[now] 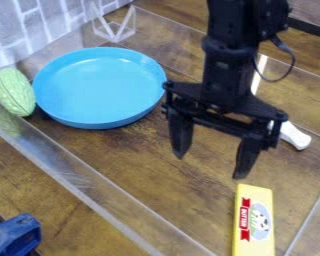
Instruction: Put the yellow brick in the blue tray
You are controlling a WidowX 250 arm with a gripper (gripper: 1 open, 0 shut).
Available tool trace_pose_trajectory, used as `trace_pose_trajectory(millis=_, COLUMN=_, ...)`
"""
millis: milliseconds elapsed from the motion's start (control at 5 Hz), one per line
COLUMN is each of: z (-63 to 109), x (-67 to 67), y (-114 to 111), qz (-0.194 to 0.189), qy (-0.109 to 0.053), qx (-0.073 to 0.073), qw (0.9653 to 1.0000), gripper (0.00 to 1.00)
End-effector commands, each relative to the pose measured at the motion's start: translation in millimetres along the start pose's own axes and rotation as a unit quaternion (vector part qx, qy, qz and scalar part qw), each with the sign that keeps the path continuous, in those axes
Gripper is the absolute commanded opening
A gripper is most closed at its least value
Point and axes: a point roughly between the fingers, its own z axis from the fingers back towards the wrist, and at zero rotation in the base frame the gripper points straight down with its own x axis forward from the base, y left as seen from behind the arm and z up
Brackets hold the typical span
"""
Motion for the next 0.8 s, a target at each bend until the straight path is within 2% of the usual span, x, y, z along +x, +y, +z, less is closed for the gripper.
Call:
trace_pose_trajectory(millis=0, z=-2.3, x=4.3, y=-16, qz=-0.005, qy=-0.026, qx=-0.012, qw=0.9996, gripper=1.00)
trace_pose_trajectory(millis=400, z=-30.9, x=4.5, y=-30, qz=-0.001, qy=-0.042, qx=-0.019, qw=0.9989, gripper=1.00)
trace_pose_trajectory(millis=600, z=-35.2, x=6.3, y=-34, qz=-0.001, qy=-0.052, qx=-0.023, qw=0.9984, gripper=1.00)
